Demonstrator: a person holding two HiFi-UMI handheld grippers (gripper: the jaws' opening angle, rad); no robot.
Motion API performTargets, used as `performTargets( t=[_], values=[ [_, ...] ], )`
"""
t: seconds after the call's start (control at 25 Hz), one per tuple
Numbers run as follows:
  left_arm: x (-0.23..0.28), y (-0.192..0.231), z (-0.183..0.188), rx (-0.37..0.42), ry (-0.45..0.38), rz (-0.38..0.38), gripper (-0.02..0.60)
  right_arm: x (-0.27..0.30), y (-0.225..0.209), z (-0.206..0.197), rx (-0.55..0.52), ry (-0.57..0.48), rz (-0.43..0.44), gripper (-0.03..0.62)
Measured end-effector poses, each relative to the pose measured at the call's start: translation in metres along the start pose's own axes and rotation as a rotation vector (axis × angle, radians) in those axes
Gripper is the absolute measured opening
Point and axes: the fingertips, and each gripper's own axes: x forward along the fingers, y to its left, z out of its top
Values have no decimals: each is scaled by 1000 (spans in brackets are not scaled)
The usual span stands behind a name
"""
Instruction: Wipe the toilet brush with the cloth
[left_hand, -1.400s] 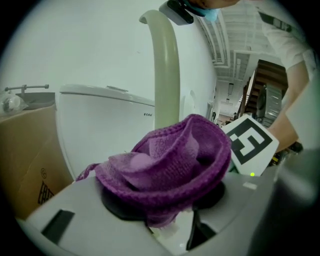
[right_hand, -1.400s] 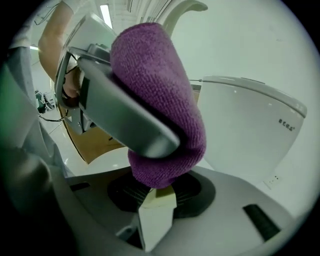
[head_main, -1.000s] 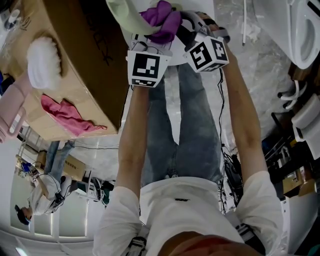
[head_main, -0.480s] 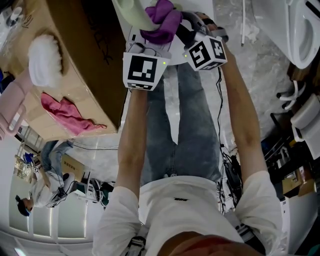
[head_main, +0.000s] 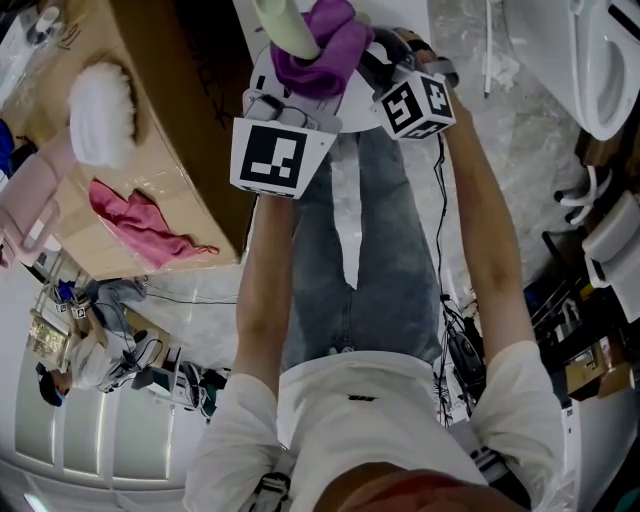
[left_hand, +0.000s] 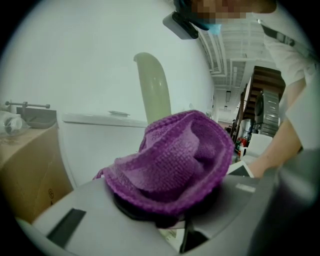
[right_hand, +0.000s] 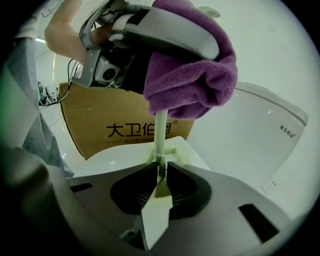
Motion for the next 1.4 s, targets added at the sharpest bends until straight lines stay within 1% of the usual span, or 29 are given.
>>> performTargets(
  t=[0.16,0.4,0.84,1.0,1.04,1.2,1.4],
  values=[
    [-8,-1,20,-8,-21,-24,95,0,1,0,1,6,2,55],
    [-14,1,39,-40,-31,-59,101,1,1,0,5,10,6,54],
    [-22,8,82,-70,-105,-72,153,2,0,0,9,16,11,52],
    [-23,8,83,-45,-124,-81,153,2,0,0,8,14,10,52],
    [-23,7,82,-42,-129,-81,145,1,0,0,8,14,9,52],
    [-23,7,79,-55,-151,-78,124,1,1,0,7,9,9,52],
    [-21,5,72,-40,-142,-77,113,2,0,0,2,10,8,52]
  ],
)
